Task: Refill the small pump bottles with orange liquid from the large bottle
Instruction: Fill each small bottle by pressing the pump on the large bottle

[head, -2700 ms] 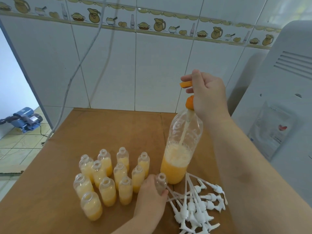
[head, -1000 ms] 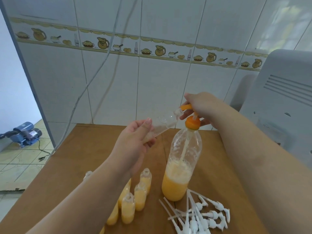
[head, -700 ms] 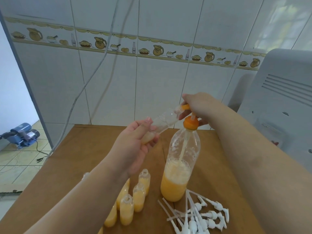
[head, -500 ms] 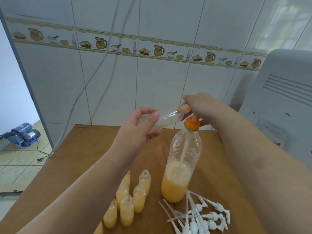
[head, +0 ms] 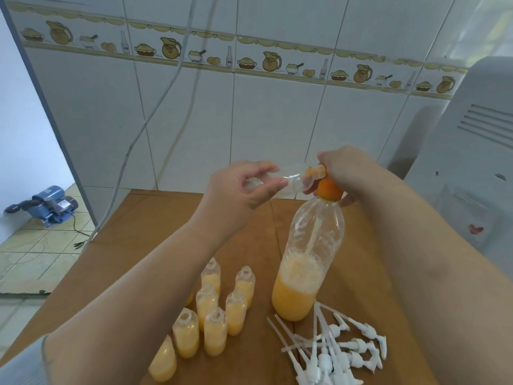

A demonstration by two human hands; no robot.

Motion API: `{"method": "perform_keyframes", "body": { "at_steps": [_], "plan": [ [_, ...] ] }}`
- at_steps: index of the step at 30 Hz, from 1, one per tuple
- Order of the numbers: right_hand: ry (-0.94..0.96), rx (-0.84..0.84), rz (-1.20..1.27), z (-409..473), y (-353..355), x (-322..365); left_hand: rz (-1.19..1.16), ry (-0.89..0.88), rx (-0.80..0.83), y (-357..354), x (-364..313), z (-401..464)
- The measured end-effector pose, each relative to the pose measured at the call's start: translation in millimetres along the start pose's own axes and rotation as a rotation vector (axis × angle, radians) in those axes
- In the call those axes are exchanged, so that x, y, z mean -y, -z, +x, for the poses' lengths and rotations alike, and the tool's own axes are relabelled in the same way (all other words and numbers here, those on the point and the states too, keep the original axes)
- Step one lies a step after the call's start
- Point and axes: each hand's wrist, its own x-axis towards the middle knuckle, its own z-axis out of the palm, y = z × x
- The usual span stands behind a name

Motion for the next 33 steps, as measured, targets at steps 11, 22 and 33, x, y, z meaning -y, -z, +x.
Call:
{"method": "perform_keyframes", "body": {
  "at_steps": [11, 22, 33],
  "plan": [
    [0.052, 0.011, -0.095, 0, 2, 3, 0.051, -0.062, 0.002, 10, -11, 3],
    [0.173, -0.005, -0.063, -6, 8, 4, 0.021, -0.063, -0.018, 15, -20, 4],
    [0.114, -0.003, 0.129, -3, 10, -10, 0.092, -0.097, -0.005, 11, -22, 4]
  ]
}}
